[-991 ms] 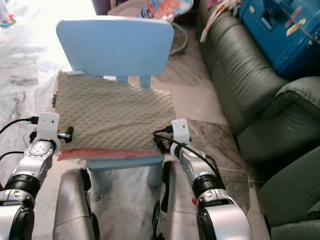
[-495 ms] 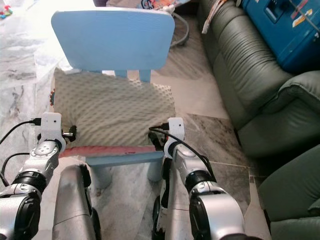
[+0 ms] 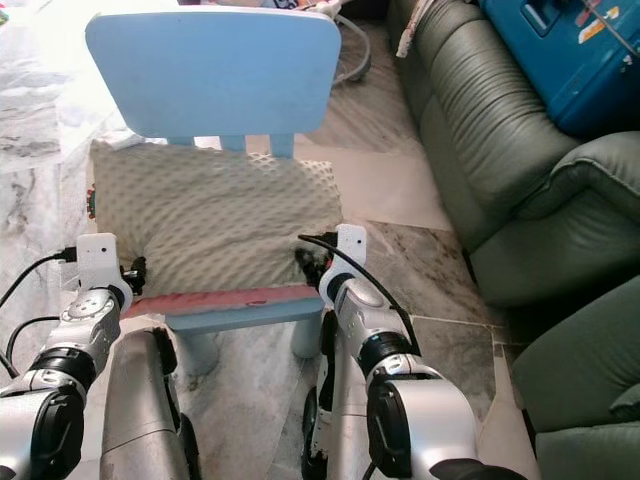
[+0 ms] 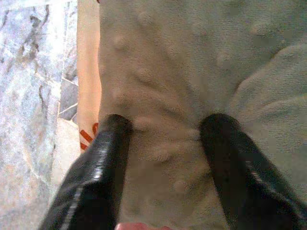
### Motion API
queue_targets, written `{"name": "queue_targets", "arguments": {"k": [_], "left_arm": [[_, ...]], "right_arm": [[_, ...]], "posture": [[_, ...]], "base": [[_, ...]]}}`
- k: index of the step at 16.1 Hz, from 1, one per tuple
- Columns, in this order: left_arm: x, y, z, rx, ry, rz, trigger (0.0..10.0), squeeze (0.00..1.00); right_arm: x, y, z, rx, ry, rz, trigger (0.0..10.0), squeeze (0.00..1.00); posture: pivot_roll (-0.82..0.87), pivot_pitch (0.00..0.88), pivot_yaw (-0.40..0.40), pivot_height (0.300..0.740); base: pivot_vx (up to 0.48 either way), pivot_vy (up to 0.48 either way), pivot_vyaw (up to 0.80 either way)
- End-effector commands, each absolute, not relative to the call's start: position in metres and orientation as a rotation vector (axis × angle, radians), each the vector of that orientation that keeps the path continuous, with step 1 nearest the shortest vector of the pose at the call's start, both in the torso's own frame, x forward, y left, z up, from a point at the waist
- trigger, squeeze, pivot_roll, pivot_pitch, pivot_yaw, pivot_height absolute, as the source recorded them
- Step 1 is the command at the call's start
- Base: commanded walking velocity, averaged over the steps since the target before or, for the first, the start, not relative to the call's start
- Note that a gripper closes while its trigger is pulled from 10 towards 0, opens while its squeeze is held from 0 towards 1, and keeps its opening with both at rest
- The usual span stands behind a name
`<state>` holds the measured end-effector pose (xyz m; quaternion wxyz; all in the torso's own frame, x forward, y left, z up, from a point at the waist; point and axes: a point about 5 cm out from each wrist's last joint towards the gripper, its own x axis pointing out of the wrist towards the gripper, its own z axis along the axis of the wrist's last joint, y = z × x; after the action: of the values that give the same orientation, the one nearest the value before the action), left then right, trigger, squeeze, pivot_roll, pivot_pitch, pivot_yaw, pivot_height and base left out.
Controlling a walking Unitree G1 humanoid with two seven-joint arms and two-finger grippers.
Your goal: Move the pillow to the sofa
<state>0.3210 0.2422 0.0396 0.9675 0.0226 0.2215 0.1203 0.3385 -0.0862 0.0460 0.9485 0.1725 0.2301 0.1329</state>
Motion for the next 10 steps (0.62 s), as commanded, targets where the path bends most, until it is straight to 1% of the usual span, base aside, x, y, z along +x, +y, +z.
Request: {"name": "queue_targets", "arguments": {"k": [1, 6, 10], "left_arm": [[0.3108, 0.2325, 0.0218, 0.019, 0.533, 0.216, 0.0, 0.00], [0.3128, 0.2311, 0.0235, -0.011, 0.518, 0.216, 0.0, 0.00], [0.3163, 0.2248, 0.0249, -0.014, 0.518, 0.209, 0.0, 0.00]], "right_arm": [[0.3327, -0.0865, 0.0374, 0.362, 0.508, 0.254, 0.0, 0.00], [0.3307, -0.0895, 0.0340, 0.330, 0.527, 0.264, 0.0, 0.00], [0.3355, -0.0942, 0.0385, 0.301, 0.518, 0.254, 0.0, 0.00]], "posture": [[0.05, 0.191, -0.145, 0.488], [0.04, 0.186, -0.153, 0.488], [0.04, 0.155, -0.163, 0.488]], "base": [[0.000, 0.000, 0.00], [0.000, 0.000, 0.00], [0.000, 0.000, 0.00]]}}
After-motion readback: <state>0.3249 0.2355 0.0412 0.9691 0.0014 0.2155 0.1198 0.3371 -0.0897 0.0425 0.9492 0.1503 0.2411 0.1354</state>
